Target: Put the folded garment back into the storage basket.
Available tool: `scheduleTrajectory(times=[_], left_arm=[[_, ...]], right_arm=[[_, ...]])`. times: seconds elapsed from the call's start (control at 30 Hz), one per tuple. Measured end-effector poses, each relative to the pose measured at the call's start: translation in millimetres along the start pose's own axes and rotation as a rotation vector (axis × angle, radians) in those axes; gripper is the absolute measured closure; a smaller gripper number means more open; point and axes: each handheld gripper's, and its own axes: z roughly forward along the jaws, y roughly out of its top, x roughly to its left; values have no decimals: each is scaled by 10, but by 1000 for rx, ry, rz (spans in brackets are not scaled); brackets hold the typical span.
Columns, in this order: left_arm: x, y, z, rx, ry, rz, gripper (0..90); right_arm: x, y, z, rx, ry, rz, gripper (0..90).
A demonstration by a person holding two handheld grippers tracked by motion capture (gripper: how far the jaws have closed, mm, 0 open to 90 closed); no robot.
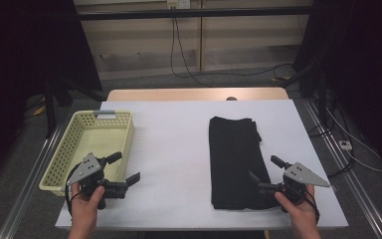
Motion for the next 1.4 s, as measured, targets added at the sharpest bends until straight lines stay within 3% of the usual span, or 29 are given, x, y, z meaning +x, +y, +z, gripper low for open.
scheduleTrajectory(times=[0.33, 0.47, 0.53, 0.63, 0.7, 0.8, 0.87, 1.07, 1.2, 1.4], left_arm=[[-42, 30, 33, 19, 0, 11, 26], [-71, 69, 50, 22, -5, 29, 26], [-88, 81, 66, 21, -12, 30, 26], [-105, 91, 88, 28, -14, 34, 26], [-114, 95, 108, 35, -17, 33, 26], [-128, 105, 168, 50, -14, 25, 26], [-133, 111, 187, 53, -14, 27, 26], [-200, 174, 313, 74, -28, 45, 27], [-257, 202, 415, 93, -58, 60, 27], [-306, 206, 526, 126, -66, 56, 27]], right_arm=[[52, 26, 47, 46, 77, -14, 45], [87, 50, 82, 109, 170, -29, 55], [105, 50, 87, 142, 217, -32, 119], [134, 51, 88, 169, 246, -57, 177], [167, 31, 104, 228, 291, -79, 254], [189, -15, 119, 270, 330, -92, 277], [228, -36, 117, 303, 391, -99, 346], [341, -97, 122, 369, 454, -149, 382], [386, -158, 135, 403, 481, -212, 406], [487, -203, 157, 437, 475, -309, 455]])
